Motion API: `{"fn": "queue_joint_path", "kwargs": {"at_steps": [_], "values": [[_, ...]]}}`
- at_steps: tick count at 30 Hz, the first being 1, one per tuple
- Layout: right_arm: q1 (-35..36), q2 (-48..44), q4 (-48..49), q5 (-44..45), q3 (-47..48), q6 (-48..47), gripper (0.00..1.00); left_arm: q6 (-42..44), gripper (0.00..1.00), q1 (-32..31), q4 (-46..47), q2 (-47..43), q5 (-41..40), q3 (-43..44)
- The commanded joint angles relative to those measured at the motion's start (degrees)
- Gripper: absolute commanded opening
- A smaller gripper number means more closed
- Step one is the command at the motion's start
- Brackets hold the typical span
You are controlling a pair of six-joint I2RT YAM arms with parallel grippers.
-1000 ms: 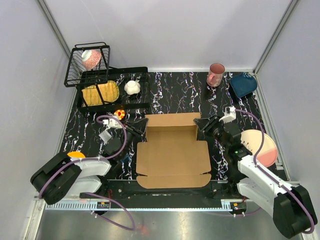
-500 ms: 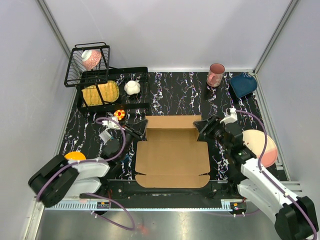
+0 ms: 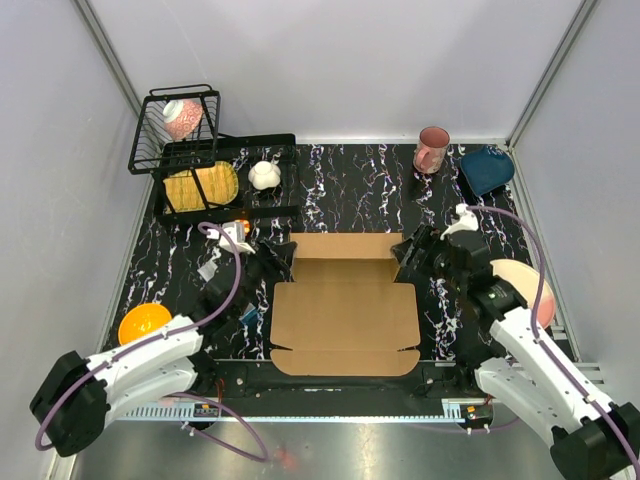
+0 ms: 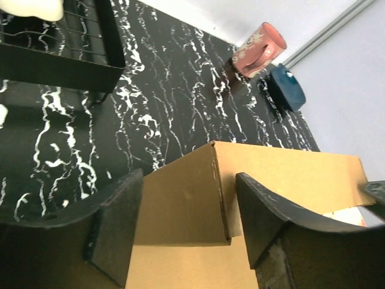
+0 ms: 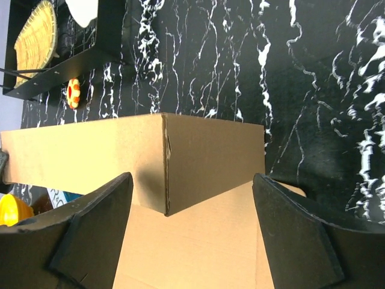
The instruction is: Fold the paper box
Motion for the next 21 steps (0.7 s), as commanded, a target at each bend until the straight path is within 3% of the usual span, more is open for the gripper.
{"fn": "queue_joint_path", "kwargs": {"at_steps": [1, 3, 5, 8, 12, 13, 14, 16, 18, 19, 21], "values": [[0.5, -2.7, -8.6, 4.7, 8.4, -8.3, 0.87, 2.7, 0.69, -0.2, -13.8, -3.6, -7.5, 2.9], [0.5, -3.4, -12.0, 5.4, 13.1, -11.9, 0.87, 2.7, 0.73, 0.0, -18.3, -6.4, -10.4, 5.1], [0.6, -2.8, -13.7, 0.6, 19.4, -16.5, 0.85, 3.6, 0.76, 0.3, -21.2, -9.1, -12.6, 7.7], [3.4, 4.6, -21.6, 3.1, 31.6, -23.1, 0.79, 3.9, 0.77, 0.3, -27.4, -10.3, -14.5, 12.6], [21.6, 13.2, -26.7, 28.8, 38.8, -31.8, 0.79, 1.5, 0.76, 0.3, -37.4, -10.2, -16.2, 17.5], [25.1, 14.9, -26.8, 38.9, 39.3, -33.7, 0.80, 0.8, 0.76, 0.4, -39.0, -10.5, -16.4, 17.7], [31.9, 18.2, -25.9, 43.5, 38.8, -38.7, 0.82, -0.9, 0.76, 0.3, -42.0, -11.8, -16.6, 17.7], [38.0, 21.5, -23.9, 54.6, 37.2, -44.2, 0.84, -3.6, 0.77, 0.3, -44.5, -14.1, -17.0, 16.9], [46.1, 25.0, -16.1, 59.2, 31.1, -56.4, 0.85, -5.0, 0.76, 0.3, -47.8, -18.8, -17.3, 15.3], [48.4, 25.6, -7.3, 62.5, 28.7, -60.7, 0.87, -6.0, 0.76, 0.3, -48.9, -20.6, -17.7, 14.7], [51.8, 27.6, -5.8, 64.6, 28.1, -64.1, 0.89, -6.4, 0.76, 0.3, -52.1, -26.0, -18.4, 13.4]]}}
